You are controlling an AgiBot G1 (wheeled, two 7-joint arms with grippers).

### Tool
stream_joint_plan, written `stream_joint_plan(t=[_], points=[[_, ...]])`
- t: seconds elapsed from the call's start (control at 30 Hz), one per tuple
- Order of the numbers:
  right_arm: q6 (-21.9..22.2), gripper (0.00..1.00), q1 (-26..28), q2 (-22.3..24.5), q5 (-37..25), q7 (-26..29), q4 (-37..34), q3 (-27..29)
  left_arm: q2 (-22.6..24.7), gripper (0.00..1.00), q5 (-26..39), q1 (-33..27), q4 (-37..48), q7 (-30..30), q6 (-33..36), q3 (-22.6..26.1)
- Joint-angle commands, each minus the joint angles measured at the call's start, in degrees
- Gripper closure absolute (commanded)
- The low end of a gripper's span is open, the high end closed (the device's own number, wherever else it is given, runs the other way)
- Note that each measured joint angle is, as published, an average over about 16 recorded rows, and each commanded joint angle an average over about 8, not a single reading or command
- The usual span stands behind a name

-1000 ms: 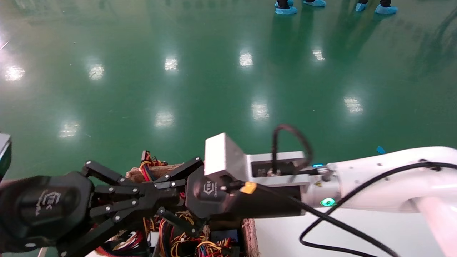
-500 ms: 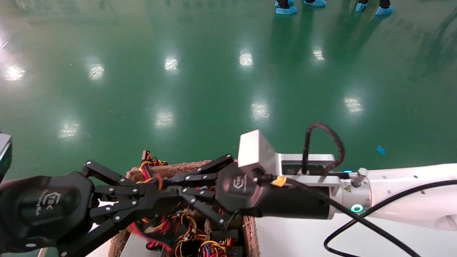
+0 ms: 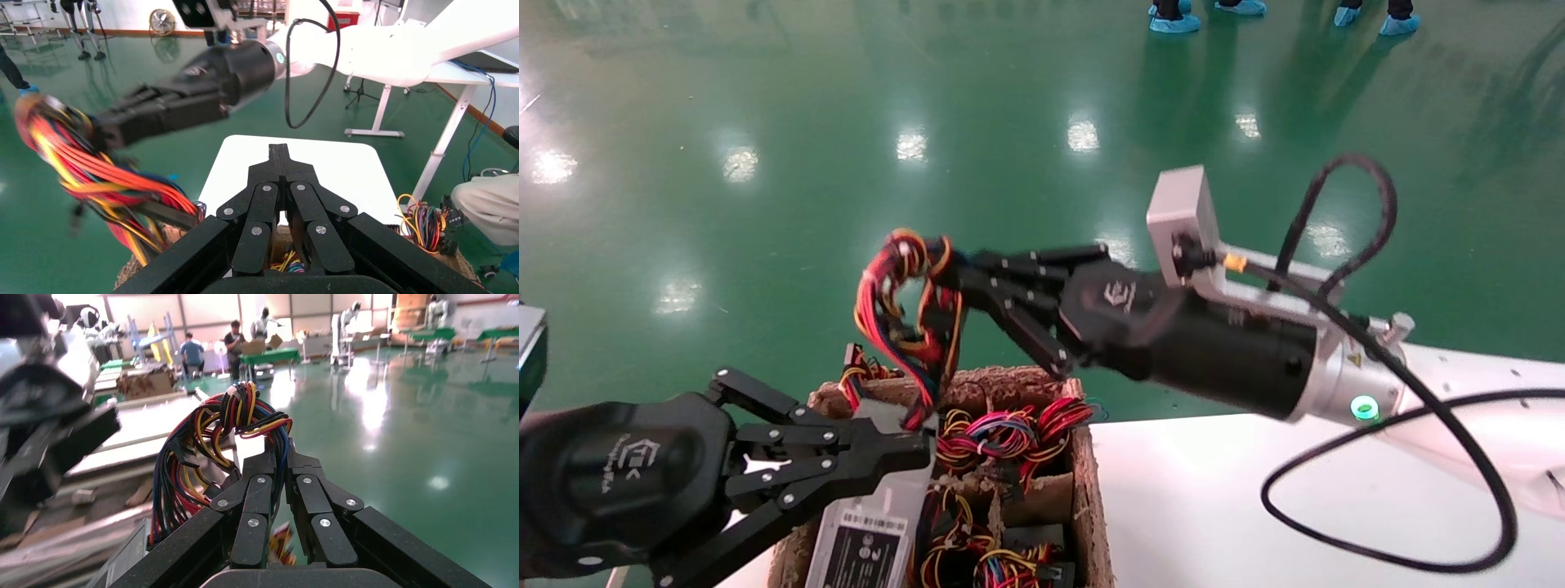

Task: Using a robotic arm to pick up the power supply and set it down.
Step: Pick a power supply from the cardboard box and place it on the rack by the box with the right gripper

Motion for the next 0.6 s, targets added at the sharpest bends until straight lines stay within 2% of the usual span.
stream_joint_plan(t=[0.03, 0.37, 0.6], points=[[0.5, 1.00, 0.5, -0.7, 0.5, -0.1, -0.5, 0.3, 0.0, 1.00, 0.0, 0.0, 0.0, 0.0, 0.0, 0.0], [0.4, 1.00, 6.6, -4.6, 1.6, -1.7, -4.9, 1.3, 0.0, 1.00, 0.0, 0.0, 0.0, 0.0, 0.0, 0.0], [1.2, 1.00, 11.6, -4.9, -0.2, -3.7, -9.5, 1.5, 0.0, 1.00, 0.0, 0.0, 0.0, 0.0, 0.0, 0.0]])
